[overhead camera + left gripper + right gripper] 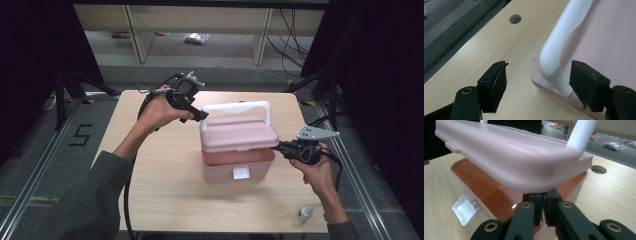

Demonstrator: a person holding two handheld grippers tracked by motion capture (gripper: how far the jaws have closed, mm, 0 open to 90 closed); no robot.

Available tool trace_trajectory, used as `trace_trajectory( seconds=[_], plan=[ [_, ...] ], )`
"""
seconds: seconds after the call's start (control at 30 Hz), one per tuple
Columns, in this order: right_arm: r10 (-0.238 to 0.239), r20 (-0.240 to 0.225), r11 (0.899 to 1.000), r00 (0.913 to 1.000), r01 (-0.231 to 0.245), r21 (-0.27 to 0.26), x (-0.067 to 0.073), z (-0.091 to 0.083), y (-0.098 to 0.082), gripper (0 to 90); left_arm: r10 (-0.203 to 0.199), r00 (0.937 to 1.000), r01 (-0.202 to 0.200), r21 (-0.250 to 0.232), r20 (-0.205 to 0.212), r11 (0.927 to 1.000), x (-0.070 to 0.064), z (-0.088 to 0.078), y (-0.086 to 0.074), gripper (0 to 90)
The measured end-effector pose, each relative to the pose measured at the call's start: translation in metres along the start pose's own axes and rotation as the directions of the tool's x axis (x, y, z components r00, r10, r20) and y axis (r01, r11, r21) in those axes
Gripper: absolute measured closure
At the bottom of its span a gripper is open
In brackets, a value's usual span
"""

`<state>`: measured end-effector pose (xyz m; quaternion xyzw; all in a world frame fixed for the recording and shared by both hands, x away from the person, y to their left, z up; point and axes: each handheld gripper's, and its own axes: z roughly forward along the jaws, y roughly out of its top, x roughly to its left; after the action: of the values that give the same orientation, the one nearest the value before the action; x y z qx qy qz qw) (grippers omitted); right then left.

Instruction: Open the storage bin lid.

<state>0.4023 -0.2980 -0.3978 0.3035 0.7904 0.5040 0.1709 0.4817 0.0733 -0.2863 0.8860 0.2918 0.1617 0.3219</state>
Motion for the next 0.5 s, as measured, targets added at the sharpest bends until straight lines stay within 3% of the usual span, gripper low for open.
trace_trajectory(
  seconds=[0.03,0.3,0.33,0.47,0.5],
  plan=[
    [0.000,0.000,1.000,1.0000,0.000,0.000,0.000,0.000,0.000,87.7,-0.030,0.9994,0.030,-0.008,-0.017,0.9995,0.003,-0.003,-0.005,28.2],
    [0.012,0.003,1.000,0.9999,-0.012,-0.024,0.001,0.002,0.000,87.7,-0.117,0.9905,0.116,-0.024,-0.072,0.9930,0.006,-0.006,-0.031,28.2],
    [0.010,0.004,1.000,0.9999,-0.010,-0.024,0.001,0.002,0.000,87.6,-0.125,0.9878,0.123,-0.023,-0.092,0.9921,0.007,-0.007,-0.040,28.1],
    [0.013,0.010,1.000,0.9999,-0.013,-0.026,0.001,0.002,0.000,87.7,-0.142,0.9837,0.140,-0.026,-0.111,0.9898,0.003,-0.006,-0.055,27.8],
    [0.037,0.006,0.999,0.9993,-0.037,-0.020,0.002,0.002,0.000,87.7,-0.142,0.9837,0.140,-0.026,-0.111,0.9898,0.003,-0.006,-0.055,27.7]
  ],
)
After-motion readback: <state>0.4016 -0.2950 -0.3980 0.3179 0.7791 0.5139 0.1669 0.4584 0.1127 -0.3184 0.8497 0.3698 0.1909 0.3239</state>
